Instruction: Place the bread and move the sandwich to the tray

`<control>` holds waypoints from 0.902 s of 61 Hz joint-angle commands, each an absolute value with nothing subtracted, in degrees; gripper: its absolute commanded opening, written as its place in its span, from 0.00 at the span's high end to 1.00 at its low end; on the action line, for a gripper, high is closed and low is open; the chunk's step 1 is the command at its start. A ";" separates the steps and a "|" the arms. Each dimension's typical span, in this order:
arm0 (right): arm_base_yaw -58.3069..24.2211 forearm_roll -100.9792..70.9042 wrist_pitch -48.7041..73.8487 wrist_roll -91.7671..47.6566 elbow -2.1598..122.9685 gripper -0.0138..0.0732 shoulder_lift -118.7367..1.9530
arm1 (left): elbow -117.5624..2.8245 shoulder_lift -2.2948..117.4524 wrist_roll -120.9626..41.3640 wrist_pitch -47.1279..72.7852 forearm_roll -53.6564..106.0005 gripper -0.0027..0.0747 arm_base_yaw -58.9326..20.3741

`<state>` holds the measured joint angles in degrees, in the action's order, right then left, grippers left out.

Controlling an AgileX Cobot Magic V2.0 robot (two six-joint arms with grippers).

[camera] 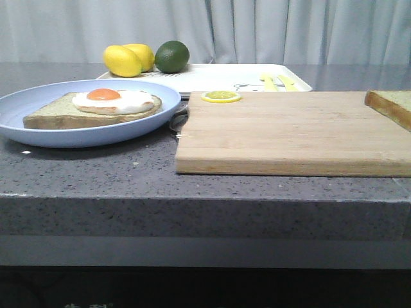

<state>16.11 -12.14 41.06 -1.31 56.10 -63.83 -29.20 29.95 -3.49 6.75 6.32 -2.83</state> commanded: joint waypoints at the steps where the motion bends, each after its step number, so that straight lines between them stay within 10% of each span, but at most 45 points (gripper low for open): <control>1: 19.54 -12.19 40.82 -0.69 60.37 0.10 -66.91 | -31.38 30.50 -3.18 1.81 6.79 0.19 -3.26; 55: 25.38 -36.07 58.48 -25.70 73.49 0.10 -94.13 | -31.38 30.50 -3.18 1.81 6.79 0.19 -3.26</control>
<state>24.93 -32.45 57.91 -23.81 71.64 -95.35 -29.20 29.95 -3.49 6.75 6.42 -2.83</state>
